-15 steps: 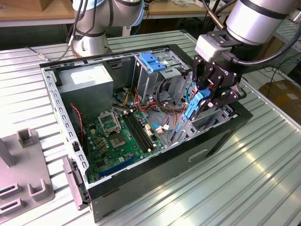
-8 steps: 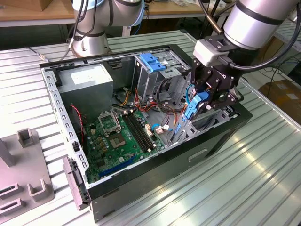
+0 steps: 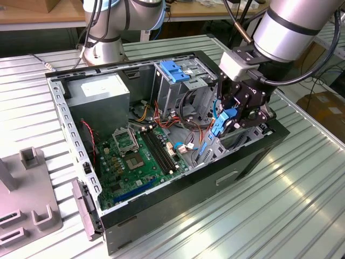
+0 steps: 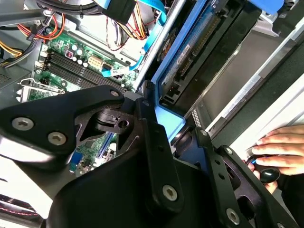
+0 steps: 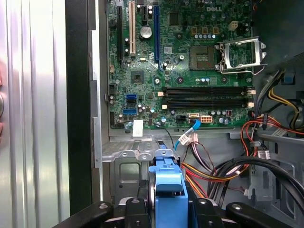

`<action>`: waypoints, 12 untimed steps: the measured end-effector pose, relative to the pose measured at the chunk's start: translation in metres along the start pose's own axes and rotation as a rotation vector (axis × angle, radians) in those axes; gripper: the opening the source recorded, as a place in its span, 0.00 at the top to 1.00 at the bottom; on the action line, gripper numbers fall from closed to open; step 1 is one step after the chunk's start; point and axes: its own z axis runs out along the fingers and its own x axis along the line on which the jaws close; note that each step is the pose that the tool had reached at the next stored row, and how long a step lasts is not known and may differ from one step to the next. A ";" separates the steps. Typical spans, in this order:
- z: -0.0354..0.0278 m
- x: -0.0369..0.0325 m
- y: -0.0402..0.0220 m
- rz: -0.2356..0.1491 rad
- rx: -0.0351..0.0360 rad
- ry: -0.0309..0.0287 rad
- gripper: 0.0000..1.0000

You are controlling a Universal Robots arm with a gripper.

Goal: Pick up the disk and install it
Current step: 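Insert the disk into the insertion slot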

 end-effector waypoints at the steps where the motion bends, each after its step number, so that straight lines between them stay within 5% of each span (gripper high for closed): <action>1: 0.0001 0.0000 0.0000 0.000 0.0000 -0.0002 0.63; 12: 0.0002 0.0000 0.0000 0.000 0.0000 -0.0002 0.55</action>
